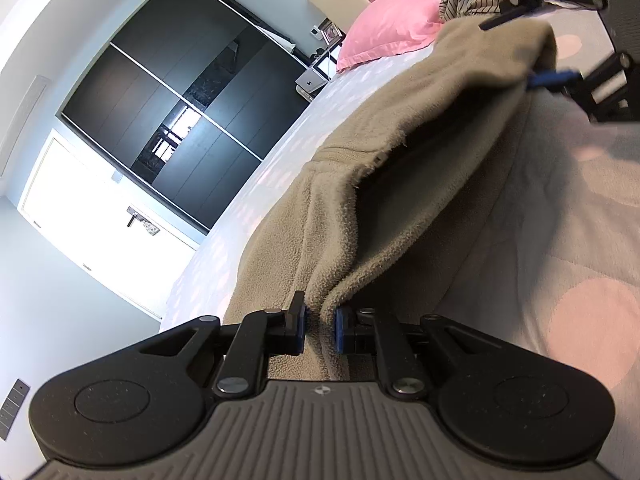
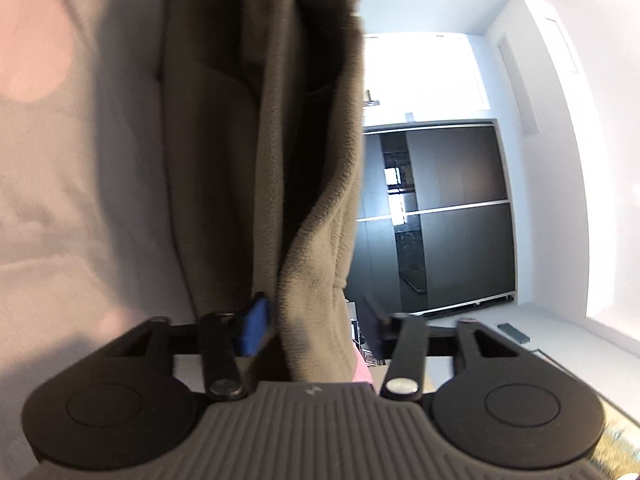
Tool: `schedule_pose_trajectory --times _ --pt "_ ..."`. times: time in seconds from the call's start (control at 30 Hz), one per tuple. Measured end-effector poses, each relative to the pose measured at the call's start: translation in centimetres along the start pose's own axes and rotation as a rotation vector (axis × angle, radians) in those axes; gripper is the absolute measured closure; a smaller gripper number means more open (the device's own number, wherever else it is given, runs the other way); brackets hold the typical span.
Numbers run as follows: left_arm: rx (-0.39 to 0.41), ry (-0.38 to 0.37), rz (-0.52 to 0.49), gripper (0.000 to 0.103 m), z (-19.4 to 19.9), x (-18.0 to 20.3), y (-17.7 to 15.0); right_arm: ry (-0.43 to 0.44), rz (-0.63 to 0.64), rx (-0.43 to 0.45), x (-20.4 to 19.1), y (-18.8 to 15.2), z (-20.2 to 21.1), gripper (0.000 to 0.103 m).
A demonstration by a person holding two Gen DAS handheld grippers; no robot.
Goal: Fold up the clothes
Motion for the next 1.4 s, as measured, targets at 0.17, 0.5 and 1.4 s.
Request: schedule_pose_trajectory --times 0.17,0.5,1.4 --pt "-0.004 -0.002 -0.034 0.091 0.2 0.6 -0.4 -0.033 -0.072 -0.001 2.4 -0.2 0.0 0.087" --pt "-0.032 0.036 -0.200 0.070 -0.2 2.3 -2.8 -0.043 -0.112 -0.002 4.3 -0.9 0.4 0.089" --pt "-0.103 0.185 -0.215 0.046 -3.2 -0.9 -3.6 0.069 -0.030 -0.111 2.9 -4.2 -2.8 0.059"
Point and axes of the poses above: each gripper's, at about its wrist camera, not at the fingertips, and z roughly against the way its jaws point, x to its right, y to its top, the point moved 7 cm from there along -z, roughly the way its jaws point, and after that the axes turned 9 degrees about z, right-handed, at the moved point
